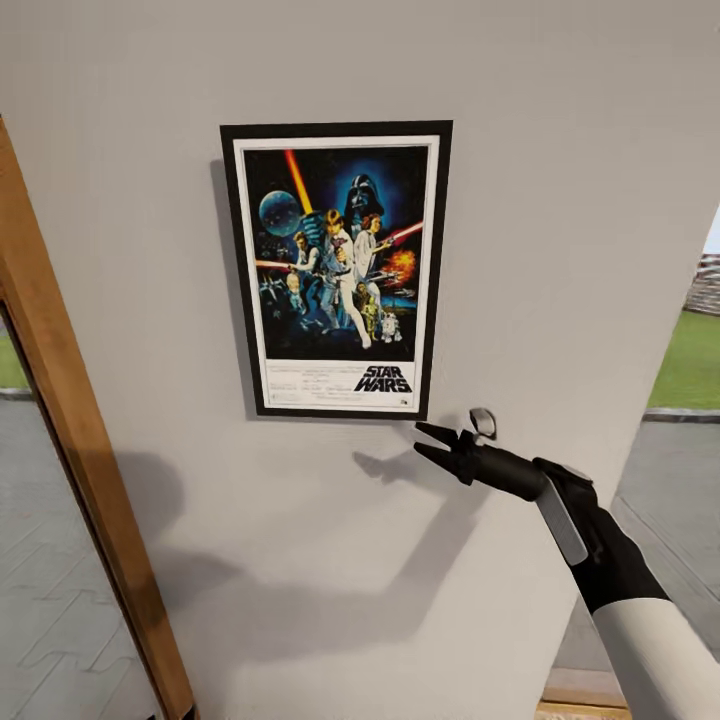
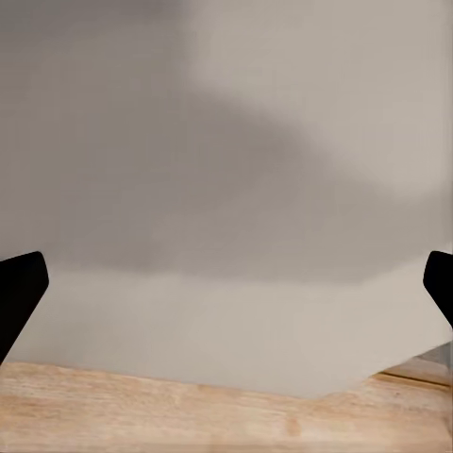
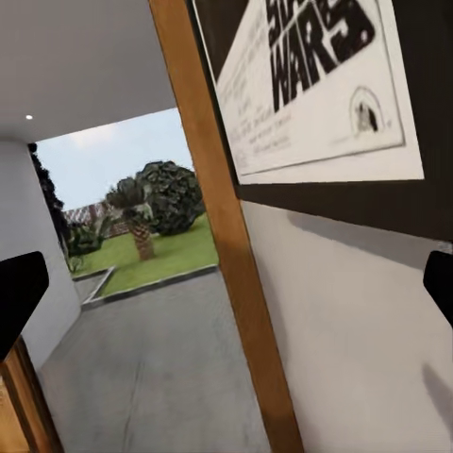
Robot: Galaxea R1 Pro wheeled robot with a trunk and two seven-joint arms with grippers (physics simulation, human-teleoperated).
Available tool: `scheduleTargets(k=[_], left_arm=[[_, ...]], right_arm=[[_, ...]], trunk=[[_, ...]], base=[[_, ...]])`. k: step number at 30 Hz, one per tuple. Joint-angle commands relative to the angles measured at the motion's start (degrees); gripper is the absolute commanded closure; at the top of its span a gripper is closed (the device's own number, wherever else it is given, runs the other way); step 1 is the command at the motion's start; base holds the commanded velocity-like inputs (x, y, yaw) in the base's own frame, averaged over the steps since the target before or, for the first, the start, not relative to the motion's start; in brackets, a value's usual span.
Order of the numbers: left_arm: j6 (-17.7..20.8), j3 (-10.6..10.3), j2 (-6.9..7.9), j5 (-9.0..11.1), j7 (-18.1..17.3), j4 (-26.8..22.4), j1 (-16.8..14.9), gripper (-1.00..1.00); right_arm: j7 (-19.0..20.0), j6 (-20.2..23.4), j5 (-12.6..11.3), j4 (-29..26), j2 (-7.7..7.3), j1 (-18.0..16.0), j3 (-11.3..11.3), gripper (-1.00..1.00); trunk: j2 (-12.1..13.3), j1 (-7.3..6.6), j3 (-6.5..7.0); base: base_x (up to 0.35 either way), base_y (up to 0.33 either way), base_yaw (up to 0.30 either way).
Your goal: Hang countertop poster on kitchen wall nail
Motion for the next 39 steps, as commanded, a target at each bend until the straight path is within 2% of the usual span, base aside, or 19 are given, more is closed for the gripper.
scheduleTargets(k=[1,2,6,8,9,10,11,12,16,17,23,24,27,28,29,32,33,37,39], left_arm=[[-0.2,-0.5,0.04,0.6,-0.2,0.0,0.0,-1.00],[-0.2,-0.5,0.06,0.6,-0.2,0.0,0.0,-1.00],[-0.2,-0.5,0.07,0.6,-0.2,0.0,0.0,-1.00],[-0.1,-0.5,0.10,0.5,-1.5,0.0,0.0,-1.00],[0.0,-0.6,0.12,0.5,-2.7,-0.2,0.0,-1.00],[0.0,-0.8,0.08,0.5,-2.8,-0.3,0.0,-1.00],[0.1,-0.9,0.03,0.5,-2.8,-0.4,0.0,-1.00],[0.2,-1.1,-0.05,0.5,-2.7,-0.3,0.0,-1.00],[0.4,-1.3,-0.10,0.6,-2.5,-0.1,0.0,-1.00],[0.4,-1.4,-0.11,0.6,-2.5,-0.1,0.0,-1.00],[0.4,-1.6,-0.41,0.8,-2.3,1.2,0.0,-1.00],[0.4,-1.7,-0.73,0.8,-2.2,2.6,0.0,-1.00],[0.4,-1.8,-1.88,0.8,-1.4,5.5,0.0,-1.00],[0.4,-1.8,-2.44,0.8,-0.9,6.6,0.0,-1.00],[0.3,-1.8,-3.70,0.8,0.6,8.9,0.0,-1.00],[0.1,-1.8,-5.51,0.7,4.3,11.6,0.0,-1.00],[0.1,-1.8,-6.29,0.7,7.4,12.7,0.0,-1.00],[0.0,-2.0,-7.18,0.5,14.5,13.8,0.0,-1.00],[-0.1,-2.8,-7.54,-0.4,22.3,14.3,0.0,-1.00]], right_arm=[[0.2,0.5,-0.5,0.0,-0.08,0.2,0.1,-1.00],[1.3,0.5,-0.3,0.0,-0.20,1.7,0.1,-1.00],[1.8,0.0,-0.2,0.0,-0.27,4.2,0.1,-1.00],[3.3,-6.4,-0.1,0.5,-0.30,8.4,0.1,-1.00],[4.2,-10.9,0.1,1.3,-0.34,15.5,0.1,-1.00],[4.3,-12.6,0.3,2.9,-0.41,18.4,0.1,-1.00],[4.3,-14.6,0.5,5.2,-0.54,20.0,0.0,-1.00],[4.4,-18.1,0.6,11.5,-1.45,21.5,0.1,-1.00],[4.5,-21.8,1.1,20.8,-2.35,22.4,0.2,-1.00],[4.4,-23.3,1.8,25.6,-2.63,22.7,0.2,-1.00],[4.2,-26.5,4.7,38.8,-3.43,23.0,0.3,-1.00],[4.0,-27.3,5.4,42.6,-3.59,23.0,0.3,-1.00],[3.5,-28.4,6.3,48.0,-3.73,23.0,0.4,-1.00],[2.5,-29.0,6.9,51.5,-3.78,23.0,0.4,-1.00],[1.6,-29.3,7.2,53.2,-3.79,23.1,0.4,-1.00],[-2.4,-30.0,7.7,57.5,-3.81,23.1,0.5,-1.00],[-6.6,-30.3,7.9,59.7,-3.78,23.1,0.6,-1.00],[-18.1,-30.6,8.2,63.0,-3.49,23.1,0.7,-1.00],[-31.4,-30.7,8.2,64.9,-3.21,23.1,0.7,-1.00]], trunk=[[0.0,0.02,-0.03],[0.0,0.02,-0.03],[0.0,0.02,-0.03],[0.0,0.02,-0.03],[0.0,0.02,-0.03],[0.0,0.02,-0.03],[0.0,0.02,-0.03],[0.0,0.02,-0.03],[0.0,0.02,-0.03],[0.0,0.02,-0.03],[0.0,0.02,-0.03],[0.0,0.02,-0.03],[0.0,0.02,-0.03],[0.0,0.02,-0.03],[0.0,0.02,-0.03],[0.0,0.02,-0.03],[0.0,0.02,-0.03],[0.0,0.02,-0.03],[0.0,0.02,-0.03]], base=[[-0.008,0.000,0.000],[-0.003,0.000,0.000],[-0.001,0.000,0.000],[0.000,0.000,0.000],[0.000,0.000,0.000],[0.000,0.000,0.000],[0.000,0.000,0.000],[0.000,0.000,0.000],[0.000,0.000,0.000],[0.000,0.000,0.000],[0.000,0.000,0.000],[0.000,0.000,0.000],[0.000,0.000,0.000],[0.000,0.000,0.000],[0.000,0.000,0.000],[0.000,0.000,0.000],[0.000,0.000,0.000],[0.000,0.000,0.000],[0.000,0.000,0.000]])
